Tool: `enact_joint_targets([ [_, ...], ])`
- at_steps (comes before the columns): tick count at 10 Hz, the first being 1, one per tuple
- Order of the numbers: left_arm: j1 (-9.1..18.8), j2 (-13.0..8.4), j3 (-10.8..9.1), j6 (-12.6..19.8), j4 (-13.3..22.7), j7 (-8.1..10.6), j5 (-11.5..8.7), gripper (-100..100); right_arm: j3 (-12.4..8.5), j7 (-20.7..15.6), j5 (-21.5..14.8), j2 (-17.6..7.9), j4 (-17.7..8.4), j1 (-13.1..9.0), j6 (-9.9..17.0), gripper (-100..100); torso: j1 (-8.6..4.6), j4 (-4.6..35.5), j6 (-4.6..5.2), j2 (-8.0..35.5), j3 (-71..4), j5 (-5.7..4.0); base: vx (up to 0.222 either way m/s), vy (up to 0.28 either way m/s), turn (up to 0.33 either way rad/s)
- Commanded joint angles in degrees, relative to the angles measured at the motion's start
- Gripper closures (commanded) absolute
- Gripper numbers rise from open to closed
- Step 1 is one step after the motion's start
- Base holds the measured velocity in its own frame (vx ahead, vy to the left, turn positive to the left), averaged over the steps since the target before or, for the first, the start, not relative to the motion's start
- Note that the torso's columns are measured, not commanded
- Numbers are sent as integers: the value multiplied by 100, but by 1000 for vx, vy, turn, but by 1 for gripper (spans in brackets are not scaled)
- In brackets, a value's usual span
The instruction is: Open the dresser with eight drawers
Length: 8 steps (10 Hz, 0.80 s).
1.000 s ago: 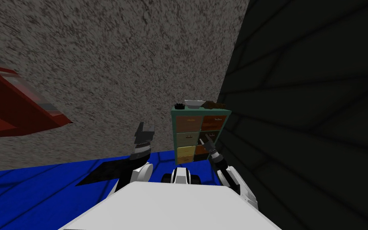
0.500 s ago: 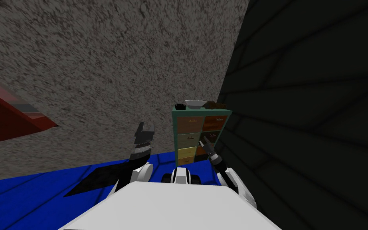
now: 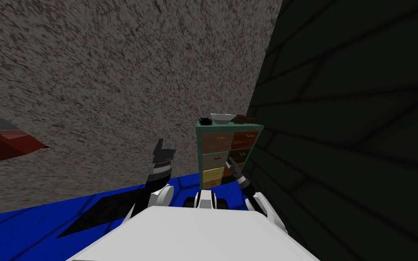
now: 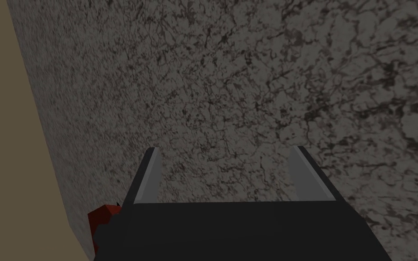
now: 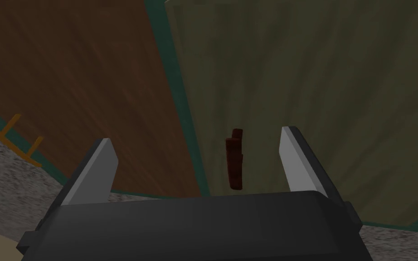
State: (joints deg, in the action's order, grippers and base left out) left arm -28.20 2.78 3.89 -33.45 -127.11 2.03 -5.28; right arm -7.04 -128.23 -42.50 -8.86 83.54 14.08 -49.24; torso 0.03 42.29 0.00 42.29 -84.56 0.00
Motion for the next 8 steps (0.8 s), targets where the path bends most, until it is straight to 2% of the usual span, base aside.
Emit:
enact_joint_targets([
  [1,0,0,0,0,0,0,0,0,-39,-398,-164,146,-180,2,-79,-100,-4,0,-1,1,0,0,26,49,-63],
  [3,0,0,0,0,0,0,0,0,-71,-727,-341,409,-366,-5,-144,-100,3,-1,0,-3,-2,1,42,74,-85],
  [4,0,0,0,0,0,0,0,0,-71,-750,-341,409,-366,-5,-144,-100,5,-2,-1,-7,-4,2,28,53,-23],
  [8,0,0,0,0,0,0,0,0,-99,-1062,-500,954,-529,-9,-201,-100,-5,0,-1,1,0,-1,16,29,-32],
])
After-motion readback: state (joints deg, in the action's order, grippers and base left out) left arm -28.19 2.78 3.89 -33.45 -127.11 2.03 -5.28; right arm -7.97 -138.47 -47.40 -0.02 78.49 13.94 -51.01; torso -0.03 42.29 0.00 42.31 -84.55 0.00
